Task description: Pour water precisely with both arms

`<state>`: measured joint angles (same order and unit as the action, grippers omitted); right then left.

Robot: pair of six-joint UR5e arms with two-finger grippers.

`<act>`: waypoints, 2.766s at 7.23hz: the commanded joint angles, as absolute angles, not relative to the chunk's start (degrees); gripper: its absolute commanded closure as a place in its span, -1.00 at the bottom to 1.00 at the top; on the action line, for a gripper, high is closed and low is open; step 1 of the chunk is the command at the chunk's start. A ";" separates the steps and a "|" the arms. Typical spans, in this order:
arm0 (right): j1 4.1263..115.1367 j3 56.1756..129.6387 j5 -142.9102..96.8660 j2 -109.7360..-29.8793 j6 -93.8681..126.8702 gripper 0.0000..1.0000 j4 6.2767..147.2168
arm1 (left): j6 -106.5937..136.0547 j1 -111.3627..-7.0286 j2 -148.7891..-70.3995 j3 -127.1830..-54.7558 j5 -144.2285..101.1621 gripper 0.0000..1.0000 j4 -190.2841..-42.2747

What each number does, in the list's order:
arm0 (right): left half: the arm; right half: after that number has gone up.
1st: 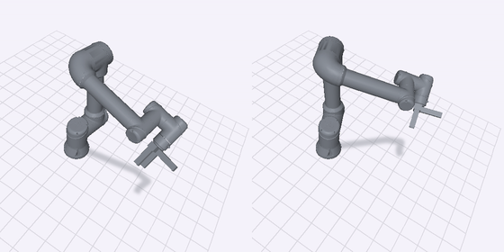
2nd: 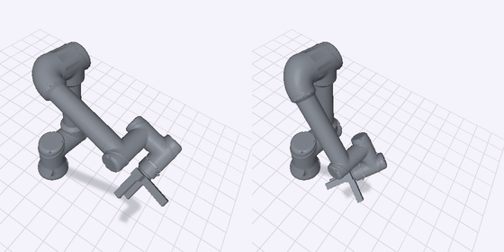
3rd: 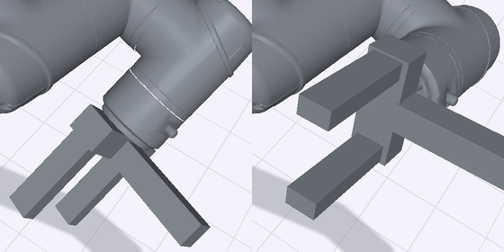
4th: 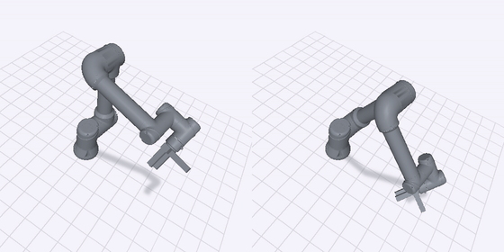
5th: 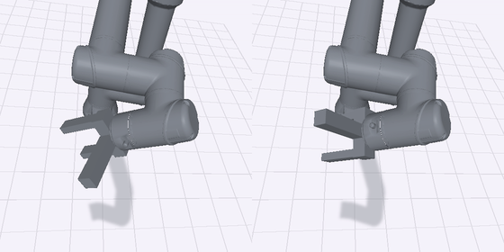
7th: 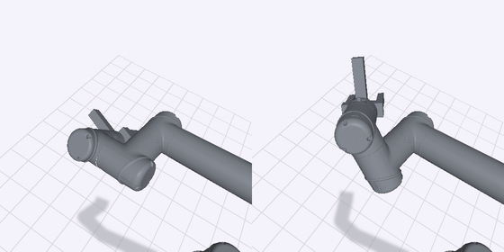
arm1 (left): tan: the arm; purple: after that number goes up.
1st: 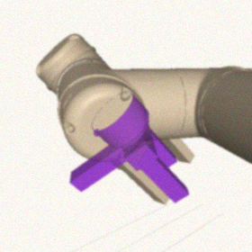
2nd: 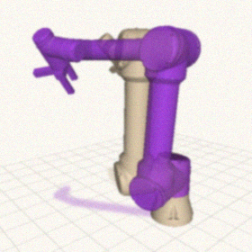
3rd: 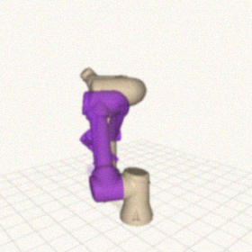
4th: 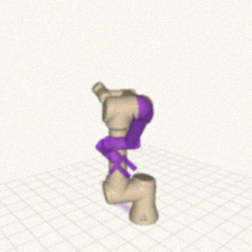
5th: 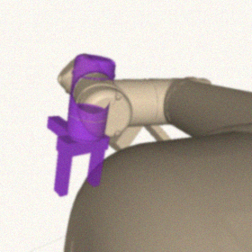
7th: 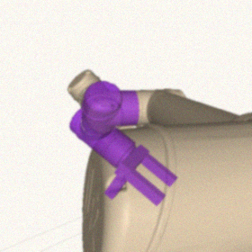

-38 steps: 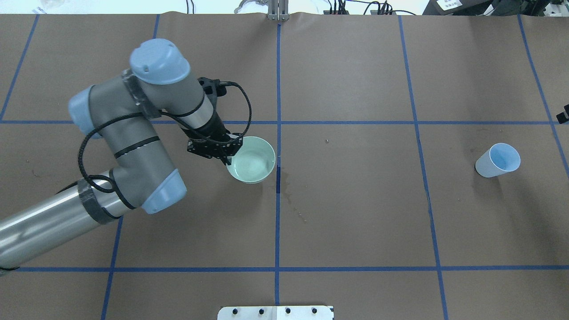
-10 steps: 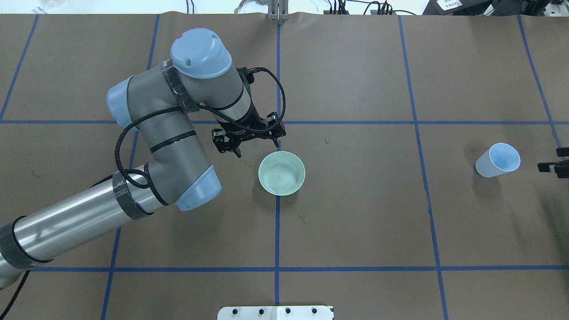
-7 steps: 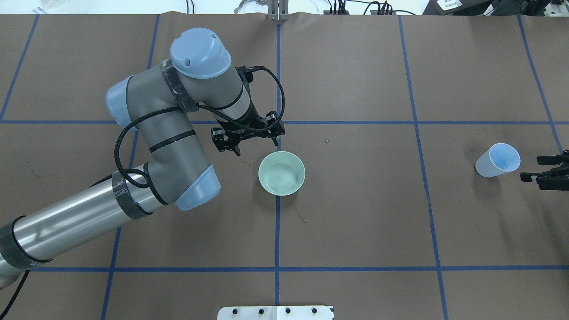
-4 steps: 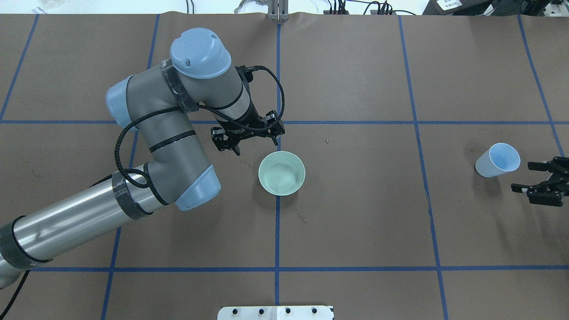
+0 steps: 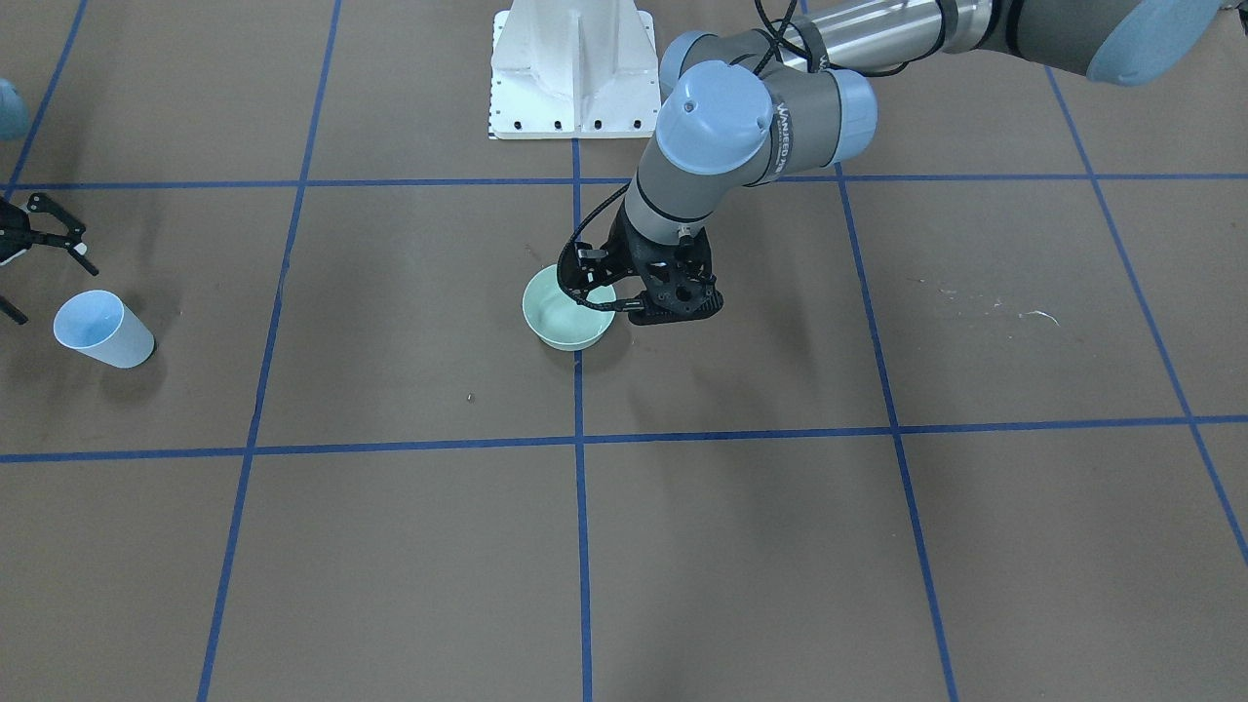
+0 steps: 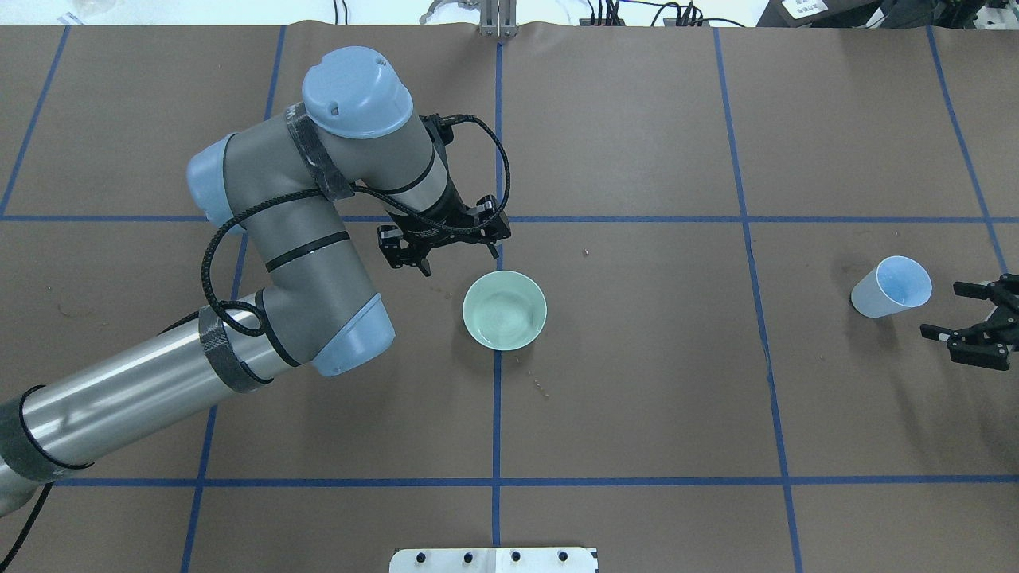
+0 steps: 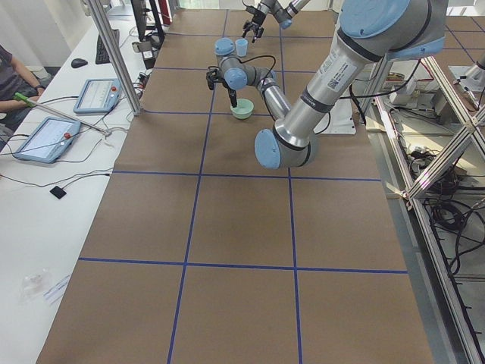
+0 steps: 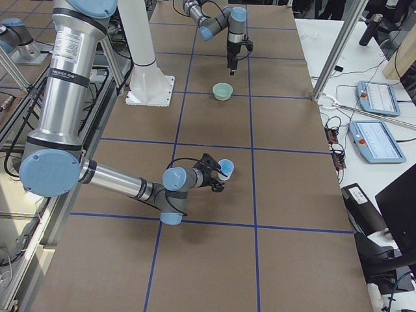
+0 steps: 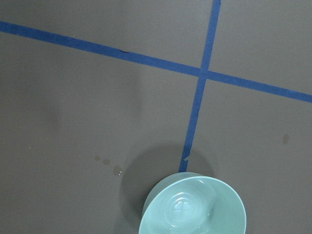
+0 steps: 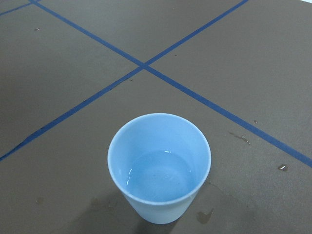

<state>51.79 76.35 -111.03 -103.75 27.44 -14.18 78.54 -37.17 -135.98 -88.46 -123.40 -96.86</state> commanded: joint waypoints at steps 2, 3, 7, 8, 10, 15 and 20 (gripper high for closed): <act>49.23 76.03 -109.26 -103.01 30.48 -0.96 -14.85 | 78.57 -37.18 -135.97 -88.86 -123.40 -0.98 -96.86; 48.35 76.03 -107.77 -102.40 30.50 -0.96 -14.85 | 78.57 -37.18 -135.97 -88.86 -123.40 -0.98 -96.86; 47.29 75.68 -105.13 -101.69 30.24 -0.96 -14.94 | 78.57 -37.44 -134.57 -90.95 -123.40 -0.98 -96.33; 47.29 75.50 -104.51 -101.60 30.58 -0.96 -16.07 | 78.57 -37.53 -134.04 -91.58 -123.49 -0.98 -96.33; 46.06 74.71 -103.45 -101.60 30.85 -0.96 -16.61 | 78.57 -37.53 -134.03 -91.58 -123.49 -0.98 -96.33; 45.44 72.42 -101.78 -99.49 30.94 -0.96 -16.79 | 78.49 -37.70 -133.68 -91.58 -123.49 -0.98 -96.33; 45.44 71.54 -101.51 -98.35 33.05 -0.95 -17.05 | 78.49 -37.88 -133.68 -91.58 -123.49 -0.98 -96.33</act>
<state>45.44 71.62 -101.53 -98.45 32.95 -16.98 78.49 -37.85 -133.68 -91.58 -123.46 -96.33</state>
